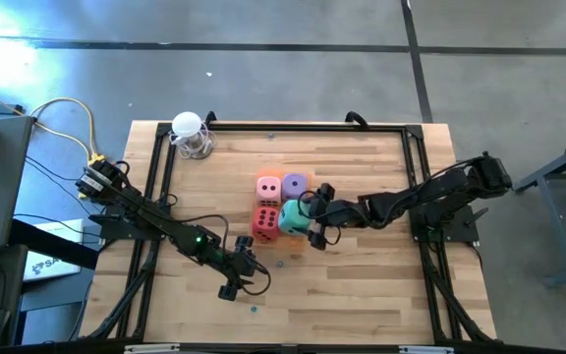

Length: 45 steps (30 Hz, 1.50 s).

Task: Pick & Place Dice
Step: Put the large light blue die into the orange bin

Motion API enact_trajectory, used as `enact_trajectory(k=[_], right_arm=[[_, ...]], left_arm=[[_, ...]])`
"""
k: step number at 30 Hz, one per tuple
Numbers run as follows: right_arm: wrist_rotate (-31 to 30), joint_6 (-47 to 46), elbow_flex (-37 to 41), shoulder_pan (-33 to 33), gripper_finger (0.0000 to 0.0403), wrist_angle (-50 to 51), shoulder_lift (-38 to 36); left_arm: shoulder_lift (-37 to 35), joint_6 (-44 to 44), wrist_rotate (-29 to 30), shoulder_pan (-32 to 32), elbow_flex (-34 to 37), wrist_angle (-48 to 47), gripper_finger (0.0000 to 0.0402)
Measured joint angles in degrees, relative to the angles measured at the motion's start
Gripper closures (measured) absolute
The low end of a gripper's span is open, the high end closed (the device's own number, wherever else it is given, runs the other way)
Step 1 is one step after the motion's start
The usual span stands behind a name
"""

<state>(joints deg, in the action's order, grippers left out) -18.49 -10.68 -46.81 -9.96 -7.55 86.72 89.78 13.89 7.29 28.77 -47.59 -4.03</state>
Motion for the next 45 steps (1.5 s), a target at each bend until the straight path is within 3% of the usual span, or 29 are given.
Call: enact_trajectory(k=[14, 28, 32, 36, 38, 45], right_arm=[[-2.6, 2.4, 0.0, 1.6, 0.0003, -2.2, 7.9], [-2.3, 3.3, 0.0, 1.3, 0.0003, -3.0, 7.4], [-2.3, 3.3, 0.0, 1.3, 0.0003, -3.0, 7.4], [-2.1, 3.3, 0.0, 1.3, 0.0003, -3.3, 7.4], [-1.8, 3.3, 0.0, 1.3, 0.0003, -3.3, 7.4], [0.7, 3.2, 0.0, 1.3, 0.0003, -3.4, 7.4]], left_arm=[[0.0, -0.1, 0.0, 0.0, 0.0, -0.2, 0.0192], [-1.9, -4.0, 1.2, 0.0, 0.0, 0.5, 0.0192], [-5.9, -10.4, 9.1, 0.0, 0.0, 5.1, 0.0192], [-8.1, -20.0, 22.7, -1.2, 0.0, 14.9, 0.0192], [-7.9, -22.9, 24.8, -3.1, 0.0, 19.7, 0.0193], [-4.1, -21.5, 16.4, -11.5, 0.0, 24.6, 0.0193]])
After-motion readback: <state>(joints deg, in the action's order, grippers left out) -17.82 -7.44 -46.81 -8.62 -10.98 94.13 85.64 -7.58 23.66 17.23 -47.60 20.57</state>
